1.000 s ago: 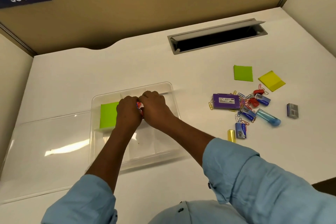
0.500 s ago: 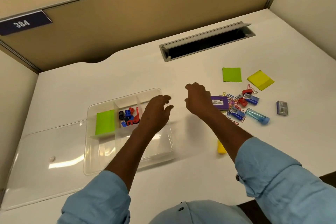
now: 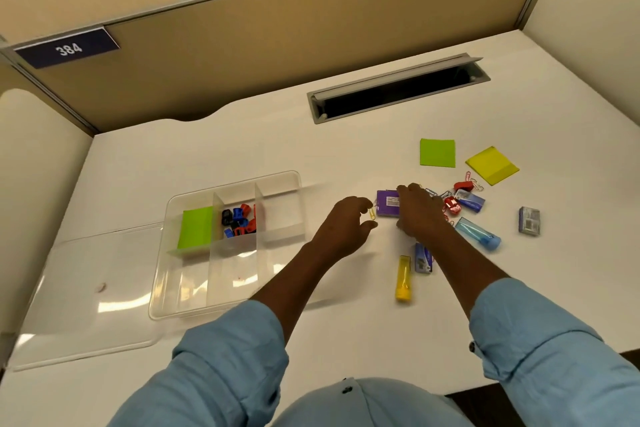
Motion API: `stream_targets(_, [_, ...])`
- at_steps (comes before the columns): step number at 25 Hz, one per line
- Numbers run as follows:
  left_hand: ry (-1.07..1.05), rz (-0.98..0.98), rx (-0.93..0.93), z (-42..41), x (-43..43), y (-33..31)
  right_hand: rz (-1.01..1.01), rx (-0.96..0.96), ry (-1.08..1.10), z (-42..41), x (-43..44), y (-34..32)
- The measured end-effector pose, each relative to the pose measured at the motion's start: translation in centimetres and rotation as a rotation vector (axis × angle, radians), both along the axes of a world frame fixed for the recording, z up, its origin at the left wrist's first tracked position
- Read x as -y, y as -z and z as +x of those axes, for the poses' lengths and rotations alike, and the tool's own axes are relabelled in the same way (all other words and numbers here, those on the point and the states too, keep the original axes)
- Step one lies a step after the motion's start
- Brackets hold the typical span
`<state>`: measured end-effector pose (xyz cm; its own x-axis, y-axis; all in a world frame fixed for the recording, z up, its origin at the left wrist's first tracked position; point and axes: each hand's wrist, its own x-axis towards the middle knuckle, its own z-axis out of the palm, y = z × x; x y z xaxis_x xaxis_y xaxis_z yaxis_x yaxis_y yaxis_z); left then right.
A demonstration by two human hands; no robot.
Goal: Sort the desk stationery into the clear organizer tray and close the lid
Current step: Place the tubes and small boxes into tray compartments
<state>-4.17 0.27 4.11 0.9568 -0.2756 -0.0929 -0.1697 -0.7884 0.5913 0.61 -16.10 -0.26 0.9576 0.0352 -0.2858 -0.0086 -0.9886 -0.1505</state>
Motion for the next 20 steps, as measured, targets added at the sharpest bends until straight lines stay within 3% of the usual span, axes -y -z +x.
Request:
stream_targets(15, [-0.075,0.005,-0.109,-0.2,0.5,0.9,0.078,0.037,-0.021,0.8,1.3,-0.1])
stream_targets(20, [-0.108,-0.016,-0.092,-0.1,0.4,0.6,0.216,0.126,0.068,0.2,1.2,-0.7])
